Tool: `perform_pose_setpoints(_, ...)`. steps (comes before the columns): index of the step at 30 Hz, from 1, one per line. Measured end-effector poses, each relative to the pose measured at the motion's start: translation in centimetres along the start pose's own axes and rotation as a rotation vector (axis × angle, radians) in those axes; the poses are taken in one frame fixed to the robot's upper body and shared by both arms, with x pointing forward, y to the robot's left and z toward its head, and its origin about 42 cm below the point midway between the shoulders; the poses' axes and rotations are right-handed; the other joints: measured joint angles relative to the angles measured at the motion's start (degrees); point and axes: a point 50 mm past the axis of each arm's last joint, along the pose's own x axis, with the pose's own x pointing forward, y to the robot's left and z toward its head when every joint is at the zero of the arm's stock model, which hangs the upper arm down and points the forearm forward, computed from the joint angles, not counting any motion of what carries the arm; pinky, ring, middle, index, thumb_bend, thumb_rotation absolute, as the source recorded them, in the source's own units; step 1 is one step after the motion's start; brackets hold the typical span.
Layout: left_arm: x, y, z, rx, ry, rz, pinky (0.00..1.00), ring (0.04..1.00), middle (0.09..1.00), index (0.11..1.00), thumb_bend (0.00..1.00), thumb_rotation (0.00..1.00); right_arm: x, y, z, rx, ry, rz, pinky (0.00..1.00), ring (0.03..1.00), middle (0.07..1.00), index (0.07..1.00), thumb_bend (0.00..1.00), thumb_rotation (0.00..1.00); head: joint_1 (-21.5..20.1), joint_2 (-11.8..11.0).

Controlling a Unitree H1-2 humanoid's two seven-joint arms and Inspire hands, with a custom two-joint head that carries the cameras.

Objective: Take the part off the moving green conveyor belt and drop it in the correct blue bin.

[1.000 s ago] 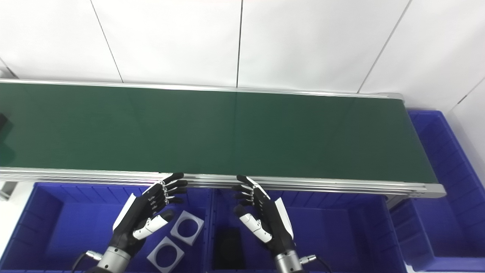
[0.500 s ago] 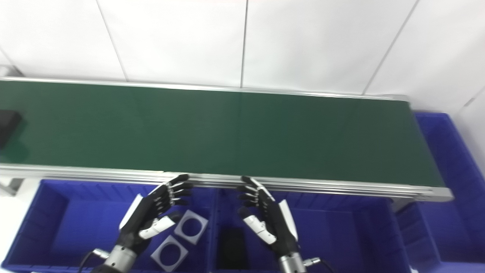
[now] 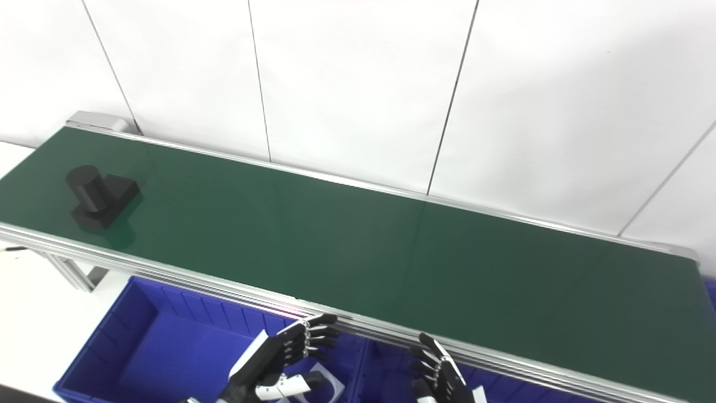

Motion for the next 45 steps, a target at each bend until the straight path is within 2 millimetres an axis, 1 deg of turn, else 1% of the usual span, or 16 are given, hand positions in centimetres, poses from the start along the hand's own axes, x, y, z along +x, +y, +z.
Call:
perform_pose_setpoints(1, 0.0, -0.1, -0.1, -0.002, 0.001, 0.000, 0.68, 0.759, 0.788, 0.838, 0.80, 0.52, 0.0, 0.0, -0.1, 0.000, 0.002, 0.001, 0.65, 0.736, 0.786, 0.879, 0.57, 0.80, 0.0, 0.0)
perform_pose_setpoints(3, 0.1, -0.1, -0.5, -0.005, 0.005, -0.001, 0.68, 0.758, 0.787, 0.835, 0.79, 0.51, 0.0, -0.1, -0.5, -0.001, 0.013, 0.003, 0.65, 0.734, 0.784, 0.879, 0.57, 0.80, 0.8, -1.1)
perform_pose_setpoints(4, 0.1, -0.2, -0.7, -0.006, 0.008, -0.003, 0.67, 0.752, 0.781, 0.831, 0.79, 0.50, 0.0, -0.1, -0.5, -0.002, 0.016, 0.003, 0.65, 0.733, 0.783, 0.881, 0.57, 0.80, 1.3, -2.2)
perform_pose_setpoints(5, 0.1, -0.2, -0.8, -0.005, 0.002, -0.003, 0.67, 0.749, 0.778, 0.826, 0.79, 0.49, 0.0, -0.1, -0.6, 0.000, 0.017, 0.002, 0.66, 0.733, 0.784, 0.882, 0.56, 0.80, 1.5, -2.6)
perform_pose_setpoints(7, 0.2, -0.2, -1.0, -0.003, -0.007, -0.005, 0.66, 0.747, 0.776, 0.822, 0.80, 0.49, 0.0, -0.3, -0.8, 0.005, 0.023, -0.001, 0.66, 0.732, 0.784, 0.884, 0.55, 0.79, 1.6, -2.8)
perform_pose_setpoints(9, 0.4, -0.2, -1.0, -0.003, -0.011, -0.006, 0.66, 0.745, 0.776, 0.818, 0.82, 0.48, 0.0, -0.4, -1.1, 0.007, 0.033, 0.000, 0.66, 0.732, 0.787, 0.886, 0.53, 0.78, 2.3, -4.5)
perform_pose_setpoints(15, 0.9, -0.4, -1.4, -0.018, -0.012, -0.006, 0.66, 0.737, 0.766, 0.815, 0.81, 0.43, 0.1, -0.7, -1.3, 0.012, 0.041, -0.004, 0.67, 0.737, 0.790, 0.889, 0.50, 0.76, 2.8, -5.7)
perform_pose_setpoints(22, 1.0, -0.4, -1.9, -0.030, -0.004, -0.003, 0.65, 0.727, 0.757, 0.810, 0.83, 0.43, 0.3, -0.9, -1.6, 0.015, 0.051, -0.009, 0.67, 0.744, 0.796, 0.894, 0.49, 0.77, 3.2, -6.2)
perform_pose_setpoints(25, 1.1, -0.4, -1.8, -0.027, -0.005, -0.003, 0.64, 0.726, 0.753, 0.804, 0.85, 0.45, 0.3, -0.9, -1.7, 0.017, 0.052, -0.011, 0.68, 0.749, 0.800, 0.898, 0.47, 0.75, 3.9, -7.1)
perform_pose_setpoints(26, 1.1, -0.4, -1.9, -0.026, -0.005, 0.002, 0.64, 0.726, 0.753, 0.804, 0.85, 0.45, 0.3, -1.0, -1.7, 0.018, 0.052, -0.012, 0.68, 0.749, 0.800, 0.898, 0.46, 0.74, 3.9, -7.1)
perform_pose_setpoints(30, 1.3, -0.7, -2.3, -0.019, 0.011, 0.005, 0.64, 0.728, 0.755, 0.800, 0.84, 0.44, 0.4, -1.1, -1.8, 0.016, 0.056, -0.011, 0.69, 0.752, 0.804, 0.900, 0.46, 0.72, 5.1, -8.5)
perform_pose_setpoints(32, 1.4, -0.9, -2.4, -0.020, 0.015, 0.003, 0.65, 0.730, 0.758, 0.802, 0.84, 0.43, 0.4, -1.3, -1.8, 0.019, 0.057, -0.011, 0.69, 0.749, 0.801, 0.899, 0.44, 0.68, 6.4, -9.5)
perform_pose_setpoints(39, 2.2, -1.2, -2.5, -0.014, 0.016, -0.012, 0.64, 0.717, 0.756, 0.806, 0.84, 0.45, 0.6, -2.1, -1.9, 0.014, 0.056, -0.017, 0.69, 0.747, 0.796, 0.901, 0.41, 0.62, 7.6, -9.9)
perform_pose_setpoints(41, 2.3, -1.3, -2.6, -0.012, 0.020, -0.015, 0.63, 0.709, 0.752, 0.805, 0.85, 0.45, 0.6, -2.2, -1.9, 0.008, 0.056, -0.017, 0.67, 0.732, 0.789, 0.895, 0.42, 0.50, 8.0, -10.0)
perform_pose_setpoints(44, 2.6, -1.6, -2.8, -0.020, 0.026, -0.010, 0.63, 0.712, 0.753, 0.805, 0.86, 0.44, 0.6, -2.4, -1.9, -0.015, 0.057, -0.020, 0.66, 0.731, 0.791, 0.896, 0.43, 0.45, 8.7, -10.0)
perform_pose_setpoints(45, 2.6, -1.7, -2.9, -0.021, 0.029, -0.011, 0.63, 0.711, 0.754, 0.803, 0.85, 0.44, 0.6, -2.5, -1.9, -0.021, 0.056, -0.022, 0.66, 0.727, 0.792, 0.895, 0.42, 0.42, 8.7, -10.0)
